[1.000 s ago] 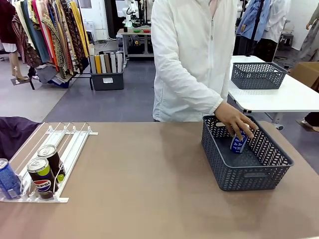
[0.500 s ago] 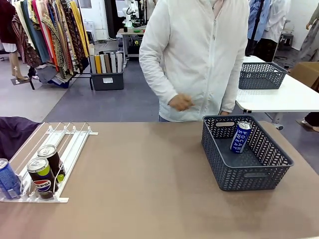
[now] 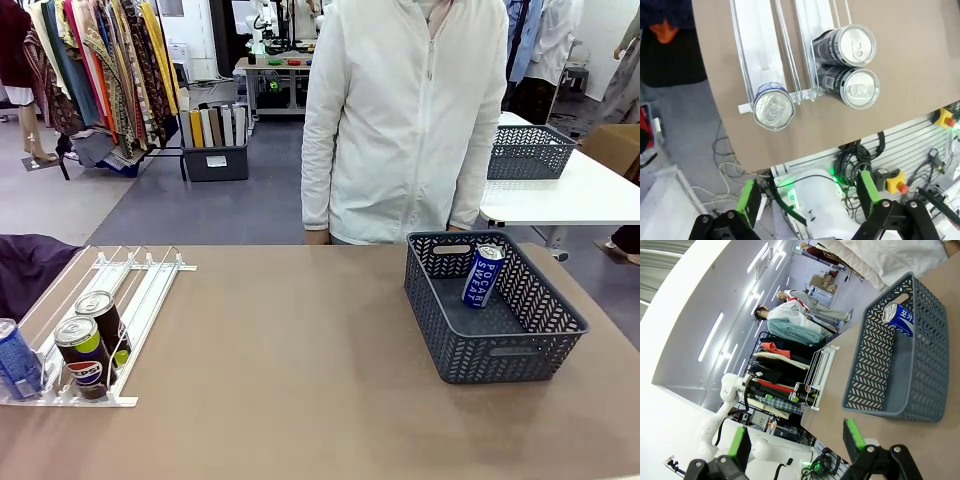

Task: Retrieve and store the cans from the dispenser.
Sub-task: Pick up the last remaining can from one row of the Automatic Can Dispenser and place it in the middle of the table.

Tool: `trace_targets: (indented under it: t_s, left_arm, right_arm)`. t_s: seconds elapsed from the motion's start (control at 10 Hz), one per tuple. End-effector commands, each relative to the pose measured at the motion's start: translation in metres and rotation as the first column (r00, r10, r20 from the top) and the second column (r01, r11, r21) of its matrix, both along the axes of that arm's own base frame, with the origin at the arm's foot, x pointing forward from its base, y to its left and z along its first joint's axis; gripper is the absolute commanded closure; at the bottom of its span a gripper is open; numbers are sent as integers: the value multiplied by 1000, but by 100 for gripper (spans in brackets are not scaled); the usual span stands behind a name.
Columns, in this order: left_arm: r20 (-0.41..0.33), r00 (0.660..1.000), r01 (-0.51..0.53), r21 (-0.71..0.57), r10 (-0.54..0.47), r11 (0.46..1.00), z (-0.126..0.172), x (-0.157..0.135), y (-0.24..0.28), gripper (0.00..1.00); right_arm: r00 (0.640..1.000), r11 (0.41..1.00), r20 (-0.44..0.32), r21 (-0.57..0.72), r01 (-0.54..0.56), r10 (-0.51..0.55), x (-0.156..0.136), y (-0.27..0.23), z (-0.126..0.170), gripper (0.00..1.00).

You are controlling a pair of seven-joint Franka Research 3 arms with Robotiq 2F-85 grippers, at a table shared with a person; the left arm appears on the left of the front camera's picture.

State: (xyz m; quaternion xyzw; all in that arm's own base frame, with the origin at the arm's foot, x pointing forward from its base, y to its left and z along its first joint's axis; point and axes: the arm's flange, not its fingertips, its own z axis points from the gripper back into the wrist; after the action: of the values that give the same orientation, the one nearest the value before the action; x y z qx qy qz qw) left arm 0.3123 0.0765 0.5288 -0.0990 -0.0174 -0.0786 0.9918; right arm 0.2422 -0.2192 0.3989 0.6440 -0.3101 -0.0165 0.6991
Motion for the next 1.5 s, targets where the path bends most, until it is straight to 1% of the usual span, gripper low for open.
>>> trace_targets:
  t_s: [0.0, 0.1, 0.2, 0.4, 0.6, 0.7, 0.8, 1.0, 1.2, 1.3, 1.4]
  left_arm:
    - [12, 1000, -15, 11, 15, 1000, 6, -9, 12, 0]
    - [0, 1000, 0, 0, 0, 1000, 0, 0, 0, 0]
    - [20, 999, -31, 12, 31, 999, -14, 7, -5, 0]
    - [39, 996, -82, 29, 81, 996, -48, 12, -10, 0]
    - [24, 992, -126, 60, 124, 990, -75, 8, -18, 0]
    - [55, 984, -172, 94, 168, 981, -85, 8, -22, 0]
    - [42, 986, -165, 113, 161, 980, -93, 9, -28, 0]
    - [-7, 987, -159, 126, 161, 979, -106, 17, -33, 0]
    - [-76, 985, -147, 111, 156, 983, -120, 22, -32, 0]
    - [-95, 981, -156, 122, 168, 980, -126, 25, -30, 0]
    - [-98, 978, -171, 133, 185, 976, -131, 24, -25, 0]
  right_arm:
    - [1000, 1000, -2, 1, -9, 10, -1, 0, 4, 0]
    - [1000, 1000, -2, 1, -9, 10, -1, 0, 4, 0]
    - [1000, 1000, -2, 1, -9, 10, -1, 0, 4, 0]
    - [1000, 1000, -2, 1, -9, 10, -1, 0, 4, 0]
    - [1000, 1000, -2, 1, -9, 10, -1, 0, 4, 0]
    - [1000, 1000, -2, 1, -9, 10, -1, 0, 4, 0]
    - [1000, 1000, -2, 1, -9, 10, -1, 0, 4, 0]
    - [1000, 1000, -2, 1, -9, 10, -1, 0, 4, 0]
    - [1000, 1000, -2, 1, -9, 10, -1, 0, 4, 0]
    - [1000, 1000, -2, 1, -9, 10, -1, 0, 4, 0]
    - [1000, 1000, -2, 1, -9, 10, -1, 0, 4, 0]
